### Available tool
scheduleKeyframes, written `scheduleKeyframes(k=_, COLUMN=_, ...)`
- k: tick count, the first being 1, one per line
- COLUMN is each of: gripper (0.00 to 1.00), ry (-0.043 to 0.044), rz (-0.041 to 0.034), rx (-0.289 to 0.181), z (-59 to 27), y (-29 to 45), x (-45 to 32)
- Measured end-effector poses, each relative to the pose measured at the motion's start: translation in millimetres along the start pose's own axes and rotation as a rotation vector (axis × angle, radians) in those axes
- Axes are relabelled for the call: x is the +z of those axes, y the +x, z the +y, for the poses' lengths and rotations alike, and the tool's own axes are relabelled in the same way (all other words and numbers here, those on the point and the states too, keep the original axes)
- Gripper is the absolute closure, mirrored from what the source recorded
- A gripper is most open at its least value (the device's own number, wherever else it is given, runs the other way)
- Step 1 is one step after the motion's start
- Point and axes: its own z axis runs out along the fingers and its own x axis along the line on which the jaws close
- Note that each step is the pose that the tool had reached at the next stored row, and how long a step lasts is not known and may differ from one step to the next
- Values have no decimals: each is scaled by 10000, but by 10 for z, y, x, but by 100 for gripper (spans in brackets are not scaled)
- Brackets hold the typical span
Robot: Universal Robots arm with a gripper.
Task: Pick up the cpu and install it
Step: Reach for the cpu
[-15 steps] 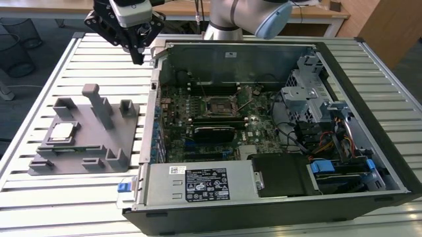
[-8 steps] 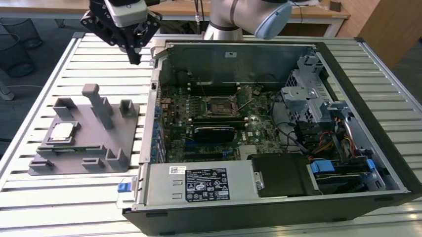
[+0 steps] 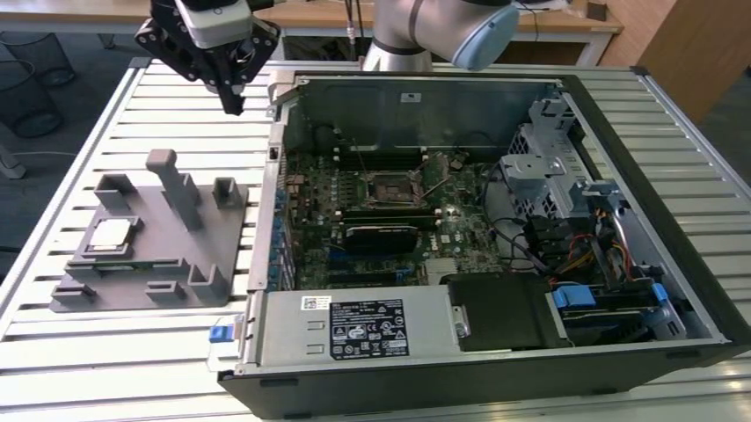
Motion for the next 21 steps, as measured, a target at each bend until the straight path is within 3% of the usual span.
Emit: scheduleKeyframes(k=21, gripper=89, ry=0, rz=-1, rx=0, z=13, y=189, x=8)
